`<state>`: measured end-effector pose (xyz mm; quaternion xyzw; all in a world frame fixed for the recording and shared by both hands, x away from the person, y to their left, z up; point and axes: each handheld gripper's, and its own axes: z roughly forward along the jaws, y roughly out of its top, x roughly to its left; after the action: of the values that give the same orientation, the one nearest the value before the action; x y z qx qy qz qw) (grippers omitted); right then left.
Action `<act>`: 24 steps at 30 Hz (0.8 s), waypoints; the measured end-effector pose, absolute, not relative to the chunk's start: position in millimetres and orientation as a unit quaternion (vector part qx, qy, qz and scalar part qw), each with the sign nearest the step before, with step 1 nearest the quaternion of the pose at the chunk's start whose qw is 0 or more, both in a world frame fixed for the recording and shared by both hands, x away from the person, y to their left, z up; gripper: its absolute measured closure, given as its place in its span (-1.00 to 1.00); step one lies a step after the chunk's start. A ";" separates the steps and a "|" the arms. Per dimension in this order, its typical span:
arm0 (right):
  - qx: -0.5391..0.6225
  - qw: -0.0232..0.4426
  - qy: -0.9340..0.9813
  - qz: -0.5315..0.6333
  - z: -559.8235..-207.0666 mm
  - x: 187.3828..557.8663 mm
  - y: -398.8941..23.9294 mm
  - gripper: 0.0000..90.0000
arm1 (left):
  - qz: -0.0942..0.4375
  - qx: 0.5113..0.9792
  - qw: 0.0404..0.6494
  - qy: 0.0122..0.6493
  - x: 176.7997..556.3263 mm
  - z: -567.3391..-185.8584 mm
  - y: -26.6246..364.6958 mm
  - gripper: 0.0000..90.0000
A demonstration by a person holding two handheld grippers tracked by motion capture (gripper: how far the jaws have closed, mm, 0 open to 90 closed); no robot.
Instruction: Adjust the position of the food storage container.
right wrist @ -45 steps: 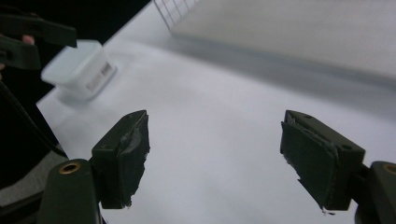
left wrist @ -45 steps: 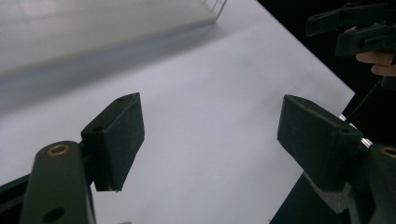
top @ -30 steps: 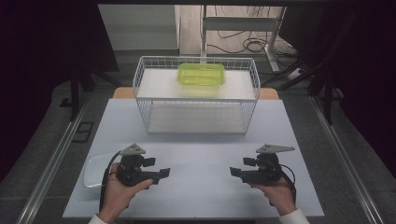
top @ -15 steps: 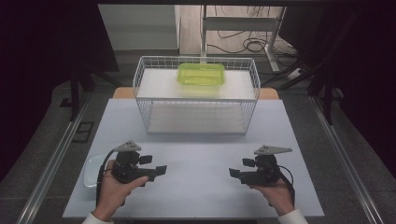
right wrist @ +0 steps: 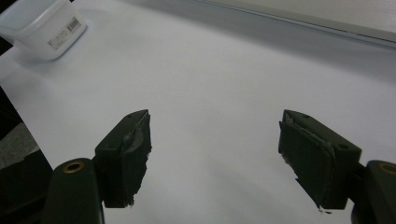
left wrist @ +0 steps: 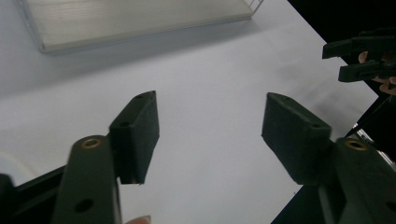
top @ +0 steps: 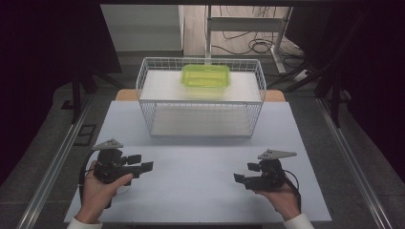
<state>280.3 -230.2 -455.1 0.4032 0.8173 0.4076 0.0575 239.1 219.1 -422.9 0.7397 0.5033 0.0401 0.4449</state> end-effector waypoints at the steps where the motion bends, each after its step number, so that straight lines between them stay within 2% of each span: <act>1: 0.403 0.057 0.818 0.406 -455.3 280.1 -230.1 -0.44 | 0.040 0.740 0.442 0.506 239.3 -423.3 221.2 -0.12; 12: 0.409 0.065 0.823 0.389 -459.0 276.8 -233.1 -0.44 | 0.038 0.739 0.432 0.516 244.9 -427.2 238.9 0.14; 24: 0.407 0.087 0.830 0.370 -460.0 275.3 -231.8 -0.44 | 0.037 0.734 0.413 0.538 242.5 -432.1 266.6 0.71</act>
<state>275.3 -231.8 -460.0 0.4074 0.8302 0.3704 0.0873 242.5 266.6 -432.1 0.7339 0.5377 0.0369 0.4134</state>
